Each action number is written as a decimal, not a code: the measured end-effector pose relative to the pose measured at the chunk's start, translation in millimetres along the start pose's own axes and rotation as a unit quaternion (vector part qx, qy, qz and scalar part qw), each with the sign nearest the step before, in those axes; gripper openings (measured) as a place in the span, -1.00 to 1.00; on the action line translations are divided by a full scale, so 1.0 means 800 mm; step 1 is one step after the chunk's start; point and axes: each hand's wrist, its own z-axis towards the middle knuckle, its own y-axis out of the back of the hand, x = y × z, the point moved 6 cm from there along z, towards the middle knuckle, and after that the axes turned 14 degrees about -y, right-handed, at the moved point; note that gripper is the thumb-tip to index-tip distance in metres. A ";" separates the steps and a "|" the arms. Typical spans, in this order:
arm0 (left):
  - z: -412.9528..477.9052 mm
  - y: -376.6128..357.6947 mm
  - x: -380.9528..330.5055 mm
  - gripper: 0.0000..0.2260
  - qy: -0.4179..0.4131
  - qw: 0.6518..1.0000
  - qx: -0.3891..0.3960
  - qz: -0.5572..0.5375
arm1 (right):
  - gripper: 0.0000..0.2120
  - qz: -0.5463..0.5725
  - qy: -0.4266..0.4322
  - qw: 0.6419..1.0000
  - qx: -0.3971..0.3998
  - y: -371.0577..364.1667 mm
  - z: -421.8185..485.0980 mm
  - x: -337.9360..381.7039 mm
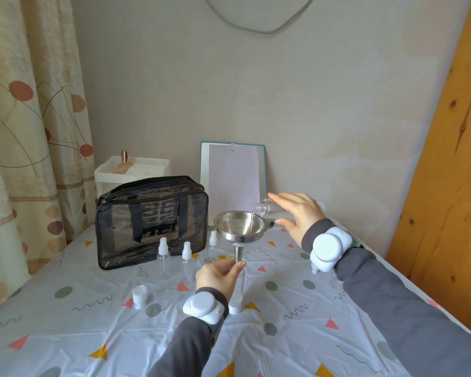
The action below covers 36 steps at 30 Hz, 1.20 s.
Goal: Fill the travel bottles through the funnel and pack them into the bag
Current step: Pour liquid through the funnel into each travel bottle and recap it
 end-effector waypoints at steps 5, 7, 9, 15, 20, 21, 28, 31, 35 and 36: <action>0.000 0.000 -0.001 -0.70 -0.007 1.000 -0.002 -0.004 | -0.48 -0.001 0.003 1.000 0.000 0.001 -0.001 0.000; 0.000 0.000 -0.001 -0.69 -0.006 1.000 -0.002 -0.004 | -0.48 0.001 0.004 1.000 0.000 0.001 -0.001 0.001; 0.000 0.001 -0.001 -0.69 -0.005 1.000 -0.002 -0.005 | -0.48 0.000 0.005 1.000 0.002 0.000 0.000 0.001; 0.000 0.000 -0.001 -0.68 -0.005 1.000 -0.004 -0.004 | -0.48 0.002 0.008 1.000 0.000 -0.001 0.000 0.001; 0.000 0.000 0.000 -0.68 -0.004 1.000 -0.003 0.002 | -0.48 0.005 0.009 1.000 -0.005 -0.002 0.000 0.000; 0.000 0.000 0.000 -0.68 -0.004 1.000 -0.003 0.003 | -0.48 0.005 0.009 1.000 -0.006 -0.002 0.000 0.000; 0.000 0.000 0.001 -0.69 -0.002 1.000 -0.003 -0.001 | -0.47 0.046 -0.010 0.999 0.005 -0.008 -0.001 -0.005; 0.001 0.000 0.003 -0.68 -0.002 1.000 -0.001 -0.001 | -0.47 0.067 -0.015 0.998 0.006 -0.010 -0.003 -0.007; 0.001 -0.001 0.004 -0.67 -0.004 1.000 0.002 0.004 | -0.47 0.090 -0.028 0.996 0.003 -0.012 -0.002 -0.012; 0.002 -0.001 0.003 -0.67 -0.005 1.000 0.002 0.005 | -0.47 0.100 -0.034 0.994 0.002 -0.011 -0.002 -0.013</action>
